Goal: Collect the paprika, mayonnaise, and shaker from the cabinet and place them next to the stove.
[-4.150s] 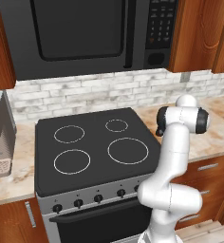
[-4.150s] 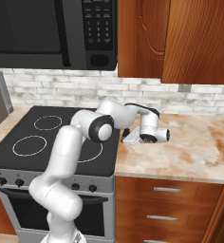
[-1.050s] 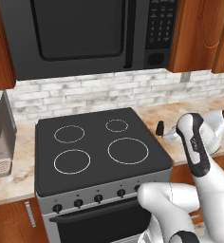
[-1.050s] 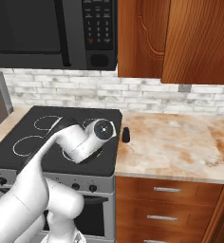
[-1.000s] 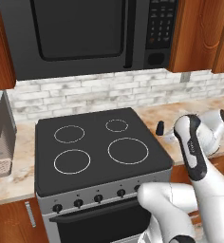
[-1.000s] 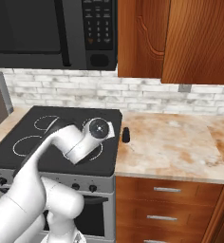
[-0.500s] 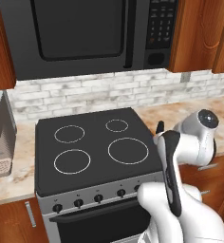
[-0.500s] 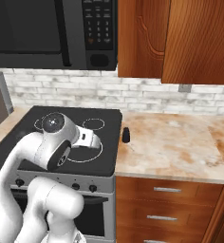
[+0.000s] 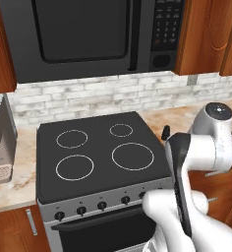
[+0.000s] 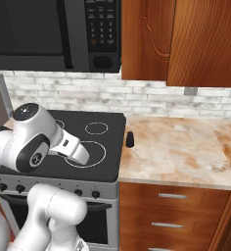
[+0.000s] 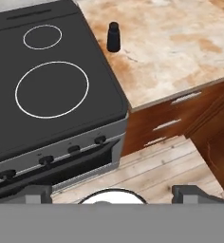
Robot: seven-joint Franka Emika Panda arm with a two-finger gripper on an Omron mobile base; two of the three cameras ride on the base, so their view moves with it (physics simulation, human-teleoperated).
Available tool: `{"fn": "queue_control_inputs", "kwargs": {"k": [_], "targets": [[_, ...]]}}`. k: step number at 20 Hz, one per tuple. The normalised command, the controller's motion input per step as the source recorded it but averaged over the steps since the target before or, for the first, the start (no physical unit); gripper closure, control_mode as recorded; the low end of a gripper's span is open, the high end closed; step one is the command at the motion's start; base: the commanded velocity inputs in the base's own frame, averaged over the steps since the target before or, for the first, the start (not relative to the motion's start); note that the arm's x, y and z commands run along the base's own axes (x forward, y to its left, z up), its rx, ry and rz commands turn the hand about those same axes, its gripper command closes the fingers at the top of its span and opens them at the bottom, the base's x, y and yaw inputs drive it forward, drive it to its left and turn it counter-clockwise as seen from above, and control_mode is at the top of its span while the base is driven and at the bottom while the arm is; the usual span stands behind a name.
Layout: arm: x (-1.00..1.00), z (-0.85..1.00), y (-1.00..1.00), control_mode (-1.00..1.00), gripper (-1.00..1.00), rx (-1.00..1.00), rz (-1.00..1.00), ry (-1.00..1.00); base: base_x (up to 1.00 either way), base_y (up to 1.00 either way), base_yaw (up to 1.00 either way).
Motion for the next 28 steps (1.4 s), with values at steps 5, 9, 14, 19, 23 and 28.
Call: {"fn": "queue_control_inputs", "kwargs": {"k": [5, 9, 14, 19, 23, 28], "targets": [[-0.10, -0.11, 0.07, 1.00, -1.00, -0.01, 0.00, 0.01, -0.29, 0.01, -0.01], [0.00, 0.00, 0.00, 1.00, -1.00, 0.00, 0.00, 0.00, -0.72, 0.17, -0.24], [0.00, 0.00, 0.00, 1.00, -1.00, 0.00, 0.00, 0.00, -0.39, -0.01, -0.53], [0.00, 0.00, 0.00, 1.00, -1.00, 0.00, 0.00, 0.00, -0.03, -0.02, -0.61], [0.00, 0.00, 0.00, 1.00, -1.00, 0.00, 0.00, 0.00, 0.00, 0.06, -0.61], [0.00, 0.00, 0.00, 1.00, -1.00, 0.00, 0.00, 0.00, 0.15, 0.17, -0.62]]}}
